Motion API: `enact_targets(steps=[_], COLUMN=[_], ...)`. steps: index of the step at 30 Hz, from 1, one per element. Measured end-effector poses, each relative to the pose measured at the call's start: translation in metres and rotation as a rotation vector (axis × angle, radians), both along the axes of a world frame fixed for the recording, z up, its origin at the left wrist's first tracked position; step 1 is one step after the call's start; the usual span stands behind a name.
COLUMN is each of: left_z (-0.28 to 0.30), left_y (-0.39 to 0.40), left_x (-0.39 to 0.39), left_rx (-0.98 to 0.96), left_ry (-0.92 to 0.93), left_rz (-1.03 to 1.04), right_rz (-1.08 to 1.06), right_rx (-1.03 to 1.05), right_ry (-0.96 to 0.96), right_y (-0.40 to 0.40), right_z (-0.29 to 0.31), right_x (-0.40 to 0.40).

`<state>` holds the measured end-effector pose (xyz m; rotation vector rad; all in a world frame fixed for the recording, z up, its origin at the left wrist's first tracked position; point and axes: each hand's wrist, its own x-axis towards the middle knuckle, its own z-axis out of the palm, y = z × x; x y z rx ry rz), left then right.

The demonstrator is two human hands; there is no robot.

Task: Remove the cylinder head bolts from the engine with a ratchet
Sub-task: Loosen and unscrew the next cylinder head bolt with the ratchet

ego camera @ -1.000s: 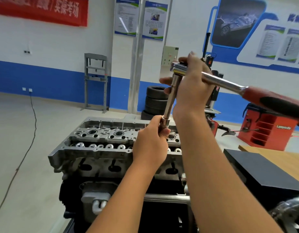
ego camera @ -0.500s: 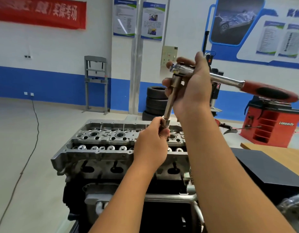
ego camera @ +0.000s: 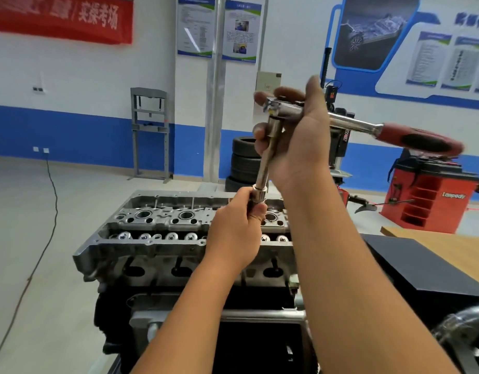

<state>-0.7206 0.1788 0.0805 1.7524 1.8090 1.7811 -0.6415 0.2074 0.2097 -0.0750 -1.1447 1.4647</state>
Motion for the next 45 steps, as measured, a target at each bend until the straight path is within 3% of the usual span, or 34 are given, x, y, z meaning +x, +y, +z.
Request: enact_targets(steps=[3,6,9,11,15,17,19,21,23,25,28,31,33,36,37,39,41,43,45], left_z=[-0.003,-0.003,-0.003,-0.003,0.0,-0.002,-0.004,0.004,0.019,0.026,0.008,-0.002,-0.001,-0.006,-0.007,-0.006,-0.005,-0.004,-0.002], left_y=[0.003,0.004,0.004,0.0,-0.003,-0.002,-0.001,-0.006,-0.014,-0.019,-0.01,-0.002,0.0,0.006,0.007,0.005,0.004,0.002,0.001], left_x=[0.005,0.011,0.008,0.0,-0.005,0.001,0.006,0.013,0.021,0.021,0.012,0.003,0.007,0.011,0.012,0.012,0.01,0.005,0.004], left_rx=[0.011,0.006,0.017,0.024,-0.004,0.014,0.033,0.038,0.133,0.298,0.083,-0.018,0.014,0.0,-0.003,0.029,0.087,0.109,0.087], left_ry=[0.009,-0.002,-0.09,-0.032,-0.011,0.01,-0.003,-0.026,-0.074,0.031,0.006,0.02,0.011,-0.017,-0.022,-0.01,-0.012,-0.022,-0.013], left_rz=[0.11,0.172,0.112,0.053,-0.048,0.024,0.086,0.12,0.251,0.417,0.035,0.032,0.072,0.176,0.189,0.182,0.114,0.015,-0.029], right_rz=[-0.138,-0.565,-0.708,-0.576,-0.079,-0.052,-0.256,-0.596,-0.939,-1.044,-0.514,-0.098,-0.092,-0.502,-0.678,-0.828,-0.765,-0.532,-0.256], right_rx=[0.002,0.252,0.445,0.343,0.039,-0.042,0.026,0.294,0.554,0.626,0.361,0.031,-0.021,0.204,0.363,0.58,0.461,0.265,0.086], right_ry=[0.002,0.036,-0.074,-0.011,-0.007,-0.006,0.017,0.023,-0.125,-0.255,-0.122,0.007,0.004,0.016,-0.052,-0.328,-0.267,-0.079,-0.015], right_y=[-0.001,-0.013,-0.022,-0.023,-0.009,-0.004,-0.002,-0.004,0.0,0.002,-0.01,-0.006,-0.002,-0.001,0.002,0.007,0.002,-0.005,-0.01], right_z=[0.001,-0.016,-0.028,-0.018,-0.001,-0.003,-0.005,-0.008,-0.011,-0.012,-0.008,-0.006,-0.004,-0.011,-0.018,-0.033,-0.032,-0.017,-0.005], right_x=[0.0,-0.011,-0.027,-0.031,-0.009,0.002,-0.001,-0.007,-0.012,-0.017,-0.017,-0.005,-0.001,0.0,0.002,0.001,-0.009,-0.017,-0.017])
